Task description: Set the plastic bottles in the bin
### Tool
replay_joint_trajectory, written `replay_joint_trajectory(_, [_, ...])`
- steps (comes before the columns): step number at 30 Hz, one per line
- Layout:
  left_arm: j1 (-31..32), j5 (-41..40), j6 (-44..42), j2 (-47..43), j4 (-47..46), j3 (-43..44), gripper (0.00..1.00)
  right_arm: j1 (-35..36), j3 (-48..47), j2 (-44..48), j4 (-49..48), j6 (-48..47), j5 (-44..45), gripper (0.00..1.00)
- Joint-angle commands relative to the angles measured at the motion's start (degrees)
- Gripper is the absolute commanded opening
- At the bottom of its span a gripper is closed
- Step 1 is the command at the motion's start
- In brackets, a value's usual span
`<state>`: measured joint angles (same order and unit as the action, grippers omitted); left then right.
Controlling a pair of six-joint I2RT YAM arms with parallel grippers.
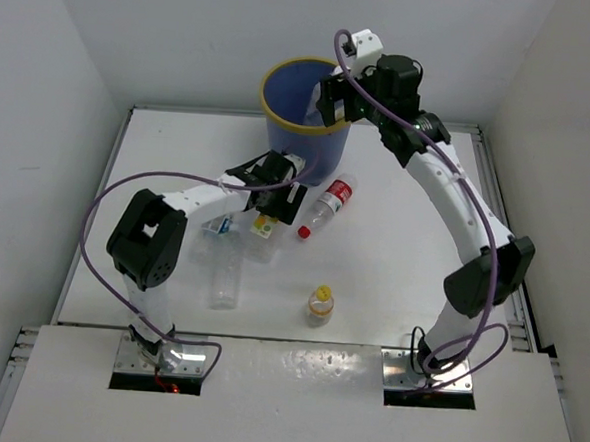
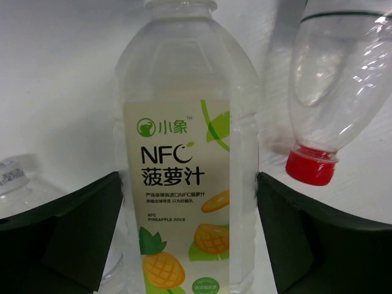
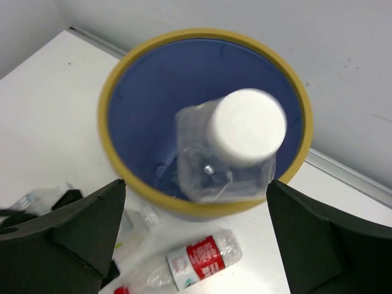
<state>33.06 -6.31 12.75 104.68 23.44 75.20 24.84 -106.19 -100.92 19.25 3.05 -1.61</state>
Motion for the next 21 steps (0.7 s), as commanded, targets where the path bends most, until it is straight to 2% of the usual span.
replay_joint_trajectory(1, [0.5,0.9,-0.4,-1.3,0.6,-2.6,0.90,1.4,0.8,7.2,1.2,-0.1,-1.1,0.95])
replay_joint_trajectory(4, [0.5,5.1,-1.2,-3.9,0.1,-4.4,0.61,1.1,0.5,8.8,2.5,-0.3,-0.1,0.97])
replay_joint_trajectory(5, [0.5,6.0,-2.1,-5.5,-0.5,-5.1,0.46,0.8,0.2,9.9,2.8,-0.3,0.1,0.97])
replay_joint_trajectory(8, [0.5,6.6,-3.3,-8.4,-0.5,-5.1,0.23,-0.8,-0.2,11.2,3.0,0.8,0.3,0.98])
replay_joint_trajectory(12, [0.5,11.2,-7.0,-16.8,-0.5,-4.5,0.10,-3.8,-0.2,13.9,3.8,1.6,0.2,0.98])
replay_joint_trajectory(13, [0.5,15.0,-7.6,-19.1,-1.2,-3.6,0.10,-5.2,-0.1,15.3,4.3,2.1,-0.1,0.98])
replay_joint_trajectory(16, [1.1,19.0,-9.1,-28.8,-5.6,-0.4,0.02,-7.5,4.4,19.1,5.2,2.4,-1.6,0.98])
replay_joint_trajectory(18, [1.1,17.6,-10.0,-32.6,-8.6,2.8,0.00,-9.6,10.8,20.8,5.2,1.9,-3.7,0.98])
replay_joint_trajectory(21, [0.3,10.7,-11.3,-31.9,-14.1,11.4,0.00,-11.6,18.0,25.0,6.8,1.6,-6.6,0.96])
